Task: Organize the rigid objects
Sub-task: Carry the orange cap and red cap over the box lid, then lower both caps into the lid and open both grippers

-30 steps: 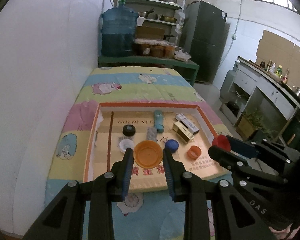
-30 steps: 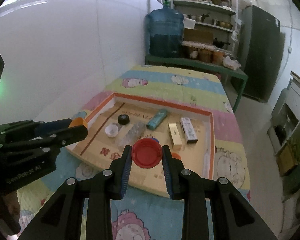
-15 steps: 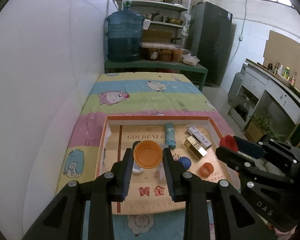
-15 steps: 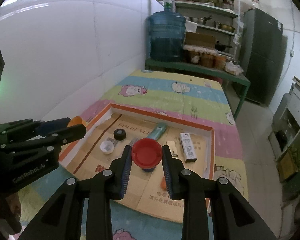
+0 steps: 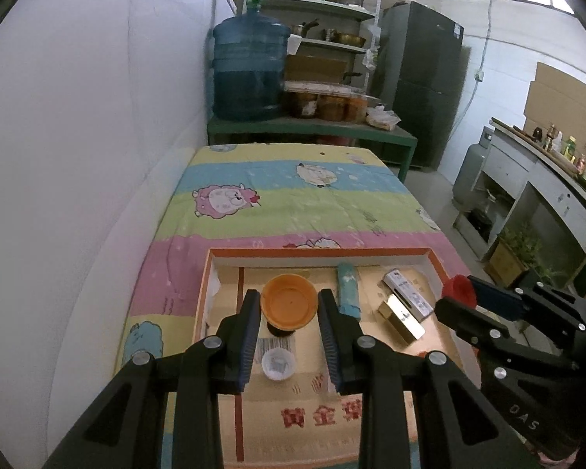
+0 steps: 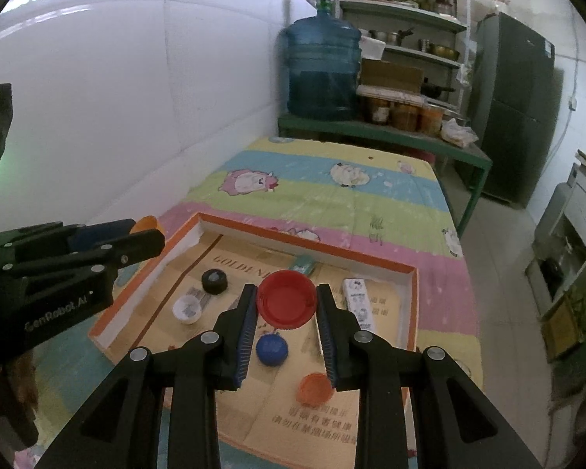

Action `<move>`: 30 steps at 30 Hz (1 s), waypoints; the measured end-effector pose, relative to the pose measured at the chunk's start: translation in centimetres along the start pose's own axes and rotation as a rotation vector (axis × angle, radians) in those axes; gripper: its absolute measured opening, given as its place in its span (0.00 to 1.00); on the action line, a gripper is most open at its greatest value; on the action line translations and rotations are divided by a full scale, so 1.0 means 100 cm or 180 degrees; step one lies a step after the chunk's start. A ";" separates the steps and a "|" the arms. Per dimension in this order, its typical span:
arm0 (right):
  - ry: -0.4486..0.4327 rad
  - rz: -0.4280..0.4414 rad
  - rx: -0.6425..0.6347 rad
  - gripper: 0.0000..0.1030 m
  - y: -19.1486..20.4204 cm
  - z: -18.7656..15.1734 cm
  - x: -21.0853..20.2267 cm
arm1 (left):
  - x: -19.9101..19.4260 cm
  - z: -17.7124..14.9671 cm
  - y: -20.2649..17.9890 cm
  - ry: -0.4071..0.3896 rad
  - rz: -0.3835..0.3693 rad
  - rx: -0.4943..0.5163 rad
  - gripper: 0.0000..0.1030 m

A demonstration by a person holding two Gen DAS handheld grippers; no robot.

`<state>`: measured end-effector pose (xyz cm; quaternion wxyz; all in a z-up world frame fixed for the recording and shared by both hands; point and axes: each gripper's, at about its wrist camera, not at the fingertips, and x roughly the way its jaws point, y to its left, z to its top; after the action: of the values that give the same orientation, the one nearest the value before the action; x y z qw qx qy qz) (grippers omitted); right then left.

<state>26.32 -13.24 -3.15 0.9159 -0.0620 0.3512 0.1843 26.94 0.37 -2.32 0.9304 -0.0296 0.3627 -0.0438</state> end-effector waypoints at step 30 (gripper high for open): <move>0.0542 0.0064 0.0163 0.29 -0.067 0.031 0.102 | 0.118 0.035 -0.005 0.0635 -0.0284 -0.0160 0.29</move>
<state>37.78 -15.71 -7.69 0.8821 -0.0504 0.4330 0.1785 37.93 -1.25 -7.58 0.8858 -0.0645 0.4527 -0.0789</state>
